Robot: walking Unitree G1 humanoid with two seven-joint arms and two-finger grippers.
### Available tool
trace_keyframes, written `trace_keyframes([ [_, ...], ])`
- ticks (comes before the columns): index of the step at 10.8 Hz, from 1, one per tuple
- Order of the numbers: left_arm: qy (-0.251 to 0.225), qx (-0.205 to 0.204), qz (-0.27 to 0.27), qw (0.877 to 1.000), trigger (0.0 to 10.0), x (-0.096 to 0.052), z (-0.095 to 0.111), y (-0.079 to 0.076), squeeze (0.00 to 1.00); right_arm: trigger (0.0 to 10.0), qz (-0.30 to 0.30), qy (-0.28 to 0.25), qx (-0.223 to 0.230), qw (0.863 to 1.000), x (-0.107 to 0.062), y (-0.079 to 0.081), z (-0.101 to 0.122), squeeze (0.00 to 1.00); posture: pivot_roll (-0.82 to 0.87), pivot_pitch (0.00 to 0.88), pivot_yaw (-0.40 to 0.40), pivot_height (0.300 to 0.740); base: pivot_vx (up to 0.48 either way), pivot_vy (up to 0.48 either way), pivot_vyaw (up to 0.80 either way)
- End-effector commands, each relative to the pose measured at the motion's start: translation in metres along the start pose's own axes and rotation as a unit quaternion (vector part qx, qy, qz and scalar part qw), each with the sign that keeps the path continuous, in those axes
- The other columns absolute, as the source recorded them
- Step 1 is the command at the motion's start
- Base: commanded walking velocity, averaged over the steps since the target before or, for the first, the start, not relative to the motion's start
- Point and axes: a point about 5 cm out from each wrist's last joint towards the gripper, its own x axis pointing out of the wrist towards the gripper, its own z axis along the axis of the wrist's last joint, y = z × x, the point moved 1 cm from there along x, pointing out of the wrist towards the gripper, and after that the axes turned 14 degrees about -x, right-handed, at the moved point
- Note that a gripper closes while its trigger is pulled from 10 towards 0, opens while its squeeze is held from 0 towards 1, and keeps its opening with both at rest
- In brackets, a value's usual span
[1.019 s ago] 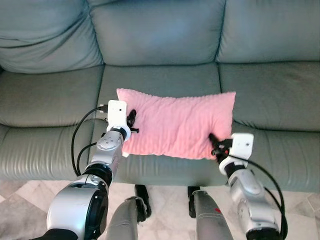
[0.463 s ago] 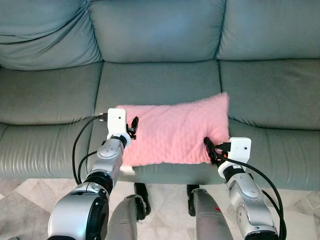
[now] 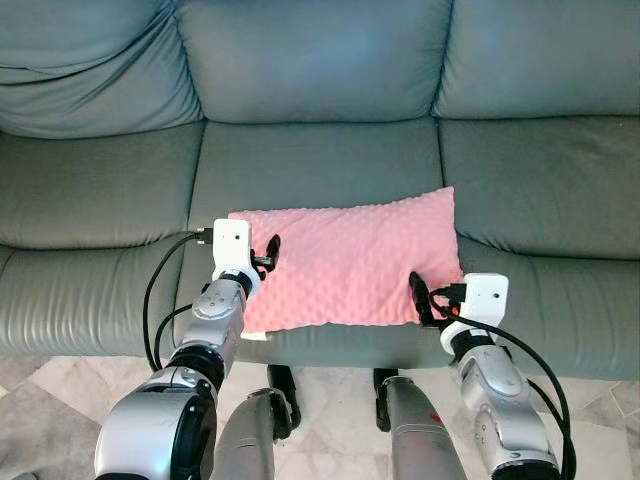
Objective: Move the pillow to the sofa
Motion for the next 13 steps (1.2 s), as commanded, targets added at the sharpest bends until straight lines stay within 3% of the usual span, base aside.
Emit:
trace_keyframes([
  [1,0.021,-0.007,0.015,1.0,10.0,-0.009,-0.016,0.012,1.0,10.0,-0.004,0.029,0.003,1.0,-0.008,0.0,-0.017,1.0,-0.25,0.503,0.108,0.74,0.0,0.0,0.0],
  [5,0.022,-0.013,0.021,0.999,10.0,-0.017,-0.025,0.023,1.0,10.0,-0.012,0.026,-0.01,1.0,-0.008,-0.008,-0.016,1.0,-0.25,0.491,0.101,0.74,0.0,0.0,0.0],
  [8,0.007,-0.011,0.005,1.0,10.0,-0.023,-0.025,0.028,1.0,10.0,-0.032,0.023,-0.033,0.999,-0.021,-0.016,-0.011,1.0,-0.24,0.483,0.1,0.74,0.0,0.0,0.0],
  [9,-0.001,0.007,0.005,1.0,10.0,-0.025,-0.023,0.031,1.0,10.0,-0.038,0.027,-0.046,0.998,-0.026,-0.017,-0.007,1.0,-0.24,0.482,0.103,0.74,0.0,0.0,0.0],
  [10,-0.004,0.018,-0.001,1.0,10.0,-0.032,-0.024,0.038,1.0,10.0,-0.017,0.036,-0.038,0.998,-0.035,-0.009,-0.001,1.0,-0.24,0.478,0.104,0.74,0.0,0.0,0.0],
  [11,0.014,0.03,-0.011,0.999,10.0,-0.04,-0.031,0.045,0.0,10.0,0.009,0.062,-0.022,0.998,-0.042,-0.001,-0.002,1.0,-0.23,0.47,0.109,0.74,0.0,0.0,0.0],
  [13,0.065,0.051,-0.031,0.996,10.0,-0.072,-0.049,0.061,0.0,10.0,0.078,0.13,-0.012,0.988,-0.063,0.018,0.001,1.0,-0.22,0.444,0.119,0.74,0.0,0.0,0.0],
])
